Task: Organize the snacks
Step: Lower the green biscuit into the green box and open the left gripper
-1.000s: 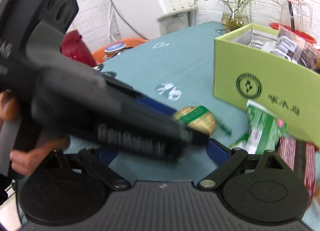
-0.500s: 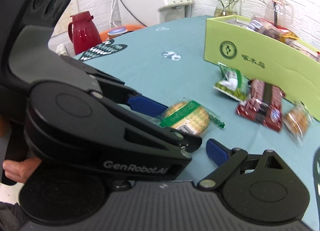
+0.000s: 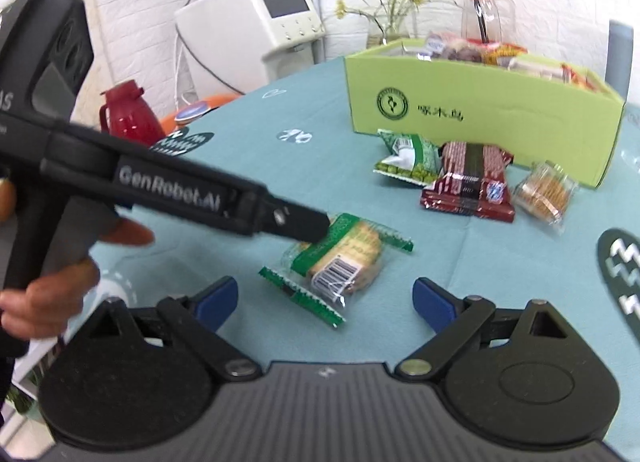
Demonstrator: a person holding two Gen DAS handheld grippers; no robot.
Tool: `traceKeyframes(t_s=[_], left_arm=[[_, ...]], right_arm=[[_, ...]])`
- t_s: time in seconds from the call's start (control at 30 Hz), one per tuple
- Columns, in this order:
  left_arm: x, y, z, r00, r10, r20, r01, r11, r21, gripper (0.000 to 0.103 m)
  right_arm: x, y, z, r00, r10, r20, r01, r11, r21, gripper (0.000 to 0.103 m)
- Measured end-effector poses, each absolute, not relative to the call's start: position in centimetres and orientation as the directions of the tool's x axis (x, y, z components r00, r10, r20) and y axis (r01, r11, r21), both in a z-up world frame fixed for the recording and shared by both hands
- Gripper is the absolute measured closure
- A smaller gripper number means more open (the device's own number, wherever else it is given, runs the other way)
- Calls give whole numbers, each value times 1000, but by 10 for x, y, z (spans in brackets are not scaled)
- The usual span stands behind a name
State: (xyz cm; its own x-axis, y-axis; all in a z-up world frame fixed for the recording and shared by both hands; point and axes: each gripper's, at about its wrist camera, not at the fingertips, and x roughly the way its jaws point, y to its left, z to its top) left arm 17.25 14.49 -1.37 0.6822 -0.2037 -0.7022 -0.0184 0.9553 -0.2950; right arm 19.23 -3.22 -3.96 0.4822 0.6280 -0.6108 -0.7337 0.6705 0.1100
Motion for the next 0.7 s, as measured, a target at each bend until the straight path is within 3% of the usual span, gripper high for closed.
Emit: traceKeyframes(t_s=[0.07, 0.13, 0.2, 0.27, 0.3, 0.43, 0.7], left_arm=[[176, 141, -21, 668, -236, -705, 8, 951, -310, 55], [177, 134, -23, 679, -232, -697, 38, 959, -282, 57], [179, 134, -25, 676, -301, -672, 88, 939, -332, 85], [182, 137, -24, 672, -310, -672, 70, 931, -359, 86], [183, 139, -23, 672, -314, -670, 62, 927, -371, 92], [205, 142, 1, 688, -341, -640, 61, 907, -417, 95], [305, 120, 89, 799, -310, -514, 164, 937, -310, 95]], right_arm=[[196, -26, -42, 498, 624, -602, -737, 671, 86, 9], [199, -18, -42, 511, 615, -600, -745, 665, 47, 20], [202, -13, -39, 511, 613, -603, -748, 662, 39, 28], [202, -13, -36, 518, 609, -601, -750, 662, 25, 32], [205, -14, -33, 521, 610, -597, -745, 667, 32, 32], [215, -17, -3, 591, 611, -527, -728, 685, -22, 32], [303, -18, 73, 731, 571, -373, -659, 733, -168, 30]])
